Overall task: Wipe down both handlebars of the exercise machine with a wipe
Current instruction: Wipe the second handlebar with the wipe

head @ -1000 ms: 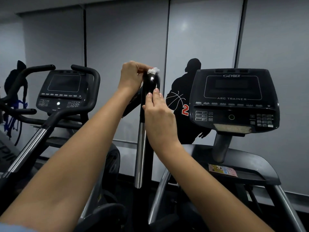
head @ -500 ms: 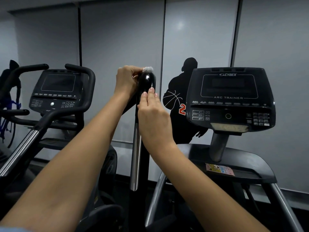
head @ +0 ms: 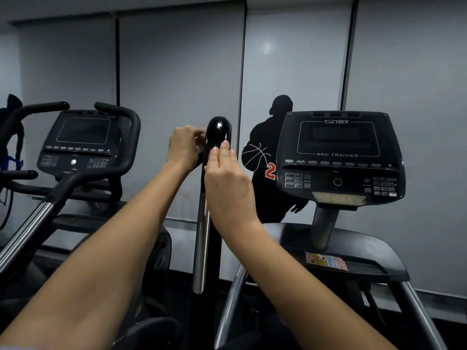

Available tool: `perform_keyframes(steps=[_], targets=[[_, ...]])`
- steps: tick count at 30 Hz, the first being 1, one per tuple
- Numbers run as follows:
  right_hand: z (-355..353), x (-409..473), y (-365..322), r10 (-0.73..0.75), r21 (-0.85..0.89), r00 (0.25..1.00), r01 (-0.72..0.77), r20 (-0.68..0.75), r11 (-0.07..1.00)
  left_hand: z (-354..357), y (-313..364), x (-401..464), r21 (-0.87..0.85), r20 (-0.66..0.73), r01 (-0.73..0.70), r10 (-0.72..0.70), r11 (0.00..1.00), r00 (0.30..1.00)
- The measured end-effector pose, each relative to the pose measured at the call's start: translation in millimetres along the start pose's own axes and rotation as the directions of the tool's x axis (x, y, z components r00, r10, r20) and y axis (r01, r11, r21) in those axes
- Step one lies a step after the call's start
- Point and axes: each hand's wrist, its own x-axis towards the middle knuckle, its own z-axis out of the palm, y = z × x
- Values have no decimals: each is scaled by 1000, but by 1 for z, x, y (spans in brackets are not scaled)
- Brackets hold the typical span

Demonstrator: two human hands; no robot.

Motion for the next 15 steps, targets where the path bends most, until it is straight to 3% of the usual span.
perform_keyframes(steps=[3,9,11,15], targets=[[2,0,0,7,4,1000,-7,3,1000,4,2,0,35,-21,-31,32,999,999],[2,-2,-1,0,6,1000,1,-12,1000,19,-42,-23,378,56,-207,200,903,978],[1,-2,0,2,9,1000,-2,-4,1000,20,-62,-33,452,109,-223,195,863,975],[2,-2,-2,14,9,1000,-15,17,1000,11,-49,-30,419,44,-198,198,886,979]])
